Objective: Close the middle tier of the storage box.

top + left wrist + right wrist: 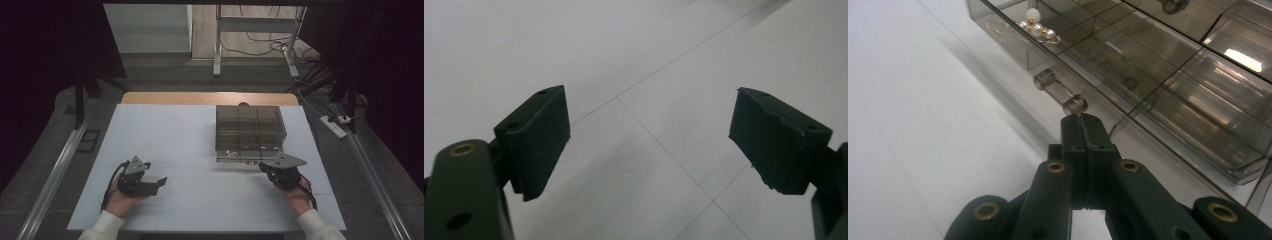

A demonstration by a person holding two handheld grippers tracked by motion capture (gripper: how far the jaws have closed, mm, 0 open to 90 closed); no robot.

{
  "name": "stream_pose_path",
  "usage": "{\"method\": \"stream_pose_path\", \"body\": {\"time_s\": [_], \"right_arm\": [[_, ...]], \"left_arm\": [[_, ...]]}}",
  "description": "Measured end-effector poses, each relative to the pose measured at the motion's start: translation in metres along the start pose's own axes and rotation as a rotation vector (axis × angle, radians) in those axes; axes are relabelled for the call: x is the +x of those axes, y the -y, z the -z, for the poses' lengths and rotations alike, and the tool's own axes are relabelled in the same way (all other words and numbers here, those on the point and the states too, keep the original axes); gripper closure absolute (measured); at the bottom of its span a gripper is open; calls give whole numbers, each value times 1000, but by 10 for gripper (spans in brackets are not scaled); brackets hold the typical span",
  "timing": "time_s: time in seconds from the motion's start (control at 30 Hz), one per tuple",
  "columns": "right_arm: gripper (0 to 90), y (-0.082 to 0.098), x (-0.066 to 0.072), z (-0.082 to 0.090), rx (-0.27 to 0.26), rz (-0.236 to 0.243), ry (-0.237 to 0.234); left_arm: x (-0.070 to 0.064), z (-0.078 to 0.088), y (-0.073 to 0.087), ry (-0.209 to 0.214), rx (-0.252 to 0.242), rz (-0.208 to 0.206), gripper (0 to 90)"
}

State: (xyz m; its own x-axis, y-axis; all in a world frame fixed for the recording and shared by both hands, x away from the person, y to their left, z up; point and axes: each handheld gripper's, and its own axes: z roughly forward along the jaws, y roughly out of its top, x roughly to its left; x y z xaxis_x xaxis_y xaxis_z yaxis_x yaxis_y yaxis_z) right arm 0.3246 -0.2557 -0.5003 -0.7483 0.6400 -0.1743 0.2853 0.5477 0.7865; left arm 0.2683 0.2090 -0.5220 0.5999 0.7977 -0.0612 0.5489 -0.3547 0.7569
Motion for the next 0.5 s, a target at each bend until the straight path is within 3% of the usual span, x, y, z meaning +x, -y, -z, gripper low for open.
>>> {"method": "stream_pose_path", "body": {"time_s": [0.5], "right_arm": [[894, 0, -2, -7, 10, 1, 22]], "left_arm": [[0, -1, 0, 2, 2, -3, 164]]}}
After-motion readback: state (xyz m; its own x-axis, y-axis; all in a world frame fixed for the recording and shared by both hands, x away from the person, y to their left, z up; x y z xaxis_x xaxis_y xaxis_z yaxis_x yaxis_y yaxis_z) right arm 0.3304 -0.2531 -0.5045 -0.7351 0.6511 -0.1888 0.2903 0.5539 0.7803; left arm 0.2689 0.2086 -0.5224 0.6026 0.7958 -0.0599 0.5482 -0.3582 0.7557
